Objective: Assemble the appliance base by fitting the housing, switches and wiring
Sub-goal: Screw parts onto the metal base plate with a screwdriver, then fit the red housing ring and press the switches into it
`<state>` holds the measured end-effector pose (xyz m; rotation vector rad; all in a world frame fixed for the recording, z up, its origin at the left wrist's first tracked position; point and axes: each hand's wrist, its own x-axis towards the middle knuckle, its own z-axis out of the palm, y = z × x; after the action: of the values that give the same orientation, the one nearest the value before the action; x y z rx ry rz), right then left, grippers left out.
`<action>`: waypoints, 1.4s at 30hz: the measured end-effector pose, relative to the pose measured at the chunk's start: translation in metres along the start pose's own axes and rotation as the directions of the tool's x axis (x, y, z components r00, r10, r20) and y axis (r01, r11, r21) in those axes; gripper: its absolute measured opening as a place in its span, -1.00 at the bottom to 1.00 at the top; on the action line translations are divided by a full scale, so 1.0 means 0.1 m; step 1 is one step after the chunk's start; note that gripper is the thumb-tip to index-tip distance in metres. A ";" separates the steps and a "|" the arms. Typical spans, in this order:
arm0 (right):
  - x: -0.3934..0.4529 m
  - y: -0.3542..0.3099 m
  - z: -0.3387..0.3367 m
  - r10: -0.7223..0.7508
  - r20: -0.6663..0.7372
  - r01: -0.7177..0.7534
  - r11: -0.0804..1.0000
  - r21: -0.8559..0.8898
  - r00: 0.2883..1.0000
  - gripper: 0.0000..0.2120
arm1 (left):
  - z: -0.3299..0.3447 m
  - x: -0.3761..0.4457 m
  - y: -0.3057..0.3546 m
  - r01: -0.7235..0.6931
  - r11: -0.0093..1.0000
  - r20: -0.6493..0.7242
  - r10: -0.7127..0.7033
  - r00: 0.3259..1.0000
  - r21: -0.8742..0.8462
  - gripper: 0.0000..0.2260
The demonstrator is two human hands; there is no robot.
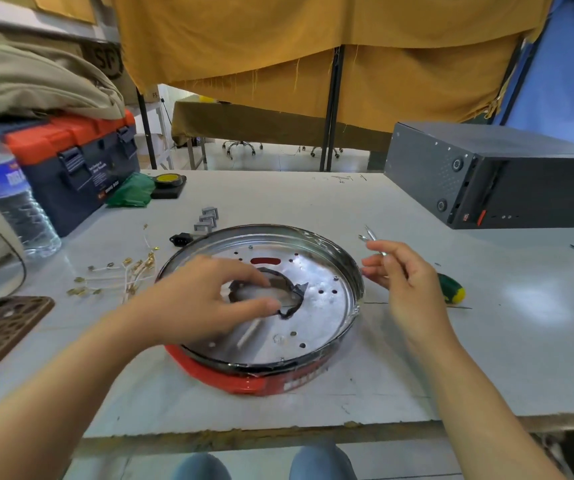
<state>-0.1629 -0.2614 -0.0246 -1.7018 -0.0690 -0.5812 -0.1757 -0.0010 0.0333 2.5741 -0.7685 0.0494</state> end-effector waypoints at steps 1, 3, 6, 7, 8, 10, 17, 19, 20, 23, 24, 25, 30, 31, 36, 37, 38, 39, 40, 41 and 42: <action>-0.02 0.02 0.02 0.024 0.009 -0.024 1.000 -0.008 1.000 -0.65 | 0.03 -0.03 0.07 -0.022 1.000 0.020 0.022 1.000 0.005 -0.41; -0.08 0.07 0.08 0.079 0.027 -0.078 0.997 -0.025 0.996 -0.63 | 0.10 -0.07 0.21 -0.050 0.997 0.075 0.046 0.996 0.059 -0.37; -0.15 0.11 0.14 0.161 0.047 -0.161 0.987 -0.010 0.986 -0.64 | 0.19 -0.08 0.32 -0.065 0.992 0.144 0.049 0.988 0.105 -0.41; -0.17 0.11 0.15 0.177 0.051 -0.176 0.984 -0.012 0.983 -0.66 | 0.21 -0.07 0.33 -0.056 0.993 0.157 0.040 0.987 0.101 -0.40; -0.19 0.11 0.16 0.183 0.052 -0.183 0.983 -0.012 0.982 -0.68 | 0.22 -0.07 0.33 -0.054 0.994 0.163 0.038 0.986 0.097 -0.38; -0.22 0.10 0.16 0.184 0.045 -0.184 0.983 0.002 0.982 -0.68 | 0.24 -0.06 0.30 -0.057 0.995 0.172 0.043 0.984 0.077 -0.37; -0.18 -0.03 0.14 0.198 0.013 -0.197 0.967 0.158 0.980 -0.70 | 0.17 -0.01 0.28 -0.048 0.995 0.108 0.057 0.993 -0.085 -0.56; -0.13 -0.08 0.10 0.172 -0.034 -0.159 0.957 0.241 0.984 -0.68 | 0.09 0.01 0.28 -0.038 0.952 0.012 0.044 0.999 -0.303 -0.60; -0.09 -0.11 0.09 0.161 -0.057 -0.141 0.955 0.260 0.985 -0.64 | 0.05 0.02 0.27 -0.043 0.900 -0.044 0.026 0.999 -0.434 -0.63; -0.01 -0.14 0.11 0.135 -0.086 -0.114 0.970 0.215 0.987 -0.58 | -0.03 0.05 0.26 -0.139 0.666 -0.204 -0.021 0.979 -0.733 -0.74; 0.02 -0.14 0.14 0.128 -0.086 -0.110 0.976 0.189 0.988 -0.57 | -0.02 0.06 0.26 -0.164 0.590 -0.243 -0.056 0.968 -0.790 -0.77; 0.04 -0.15 0.16 0.122 -0.084 -0.107 0.980 0.169 0.989 -0.57 | -0.01 0.07 0.26 -0.160 0.505 -0.247 -0.111 0.963 -0.848 -0.76; 0.12 -0.15 0.26 0.118 -0.049 -0.110 0.983 0.149 0.992 -0.59 | 0.07 0.13 0.18 -0.218 0.076 -0.230 -0.259 0.938 -0.973 -0.55; 0.14 -0.15 0.27 0.114 -0.046 -0.106 0.984 0.142 0.992 -0.62 | 0.07 0.14 0.17 -0.251 0.020 -0.246 -0.284 0.927 -0.968 -0.51; 0.23 -0.13 0.28 0.100 0.015 -0.101 0.987 0.127 0.995 -0.73 | 0.11 0.12 0.13 -0.324 -0.178 -0.258 -0.318 0.912 -0.929 -0.52; 0.25 -0.12 0.28 0.107 0.019 -0.108 0.986 0.129 0.994 -0.74 | 0.14 0.12 0.11 -0.321 -0.223 -0.241 -0.322 0.916 -0.921 -0.52; 0.27 -0.11 0.28 0.113 0.016 -0.114 0.985 0.128 0.994 -0.75 | 0.17 0.12 0.09 -0.314 -0.255 -0.223 -0.330 0.917 -0.915 -0.52; 0.29 -0.09 0.28 0.119 0.011 -0.119 0.985 0.124 0.993 -0.74 | 0.21 0.13 0.07 -0.310 -0.275 -0.208 -0.343 0.916 -0.910 -0.53; 0.30 -0.07 0.29 0.127 0.005 -0.127 0.985 0.117 0.992 -0.72 | 0.25 0.13 0.04 -0.308 -0.296 -0.195 -0.356 0.914 -0.904 -0.54; 0.32 -0.05 0.29 0.137 0.002 -0.137 0.985 0.105 0.991 -0.69 | 0.29 0.14 0.00 -0.311 -0.318 -0.185 -0.371 0.910 -0.895 -0.56; 0.34 -0.04 0.30 0.145 -0.001 -0.144 0.985 0.093 0.989 -0.66 | 0.33 0.15 -0.02 -0.316 -0.340 -0.175 -0.386 0.906 -0.886 -0.58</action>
<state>-0.1249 -0.2419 -0.0100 -1.5997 0.0329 -0.4694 -0.1648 -0.0215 0.0054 0.6490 -0.1720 -0.0520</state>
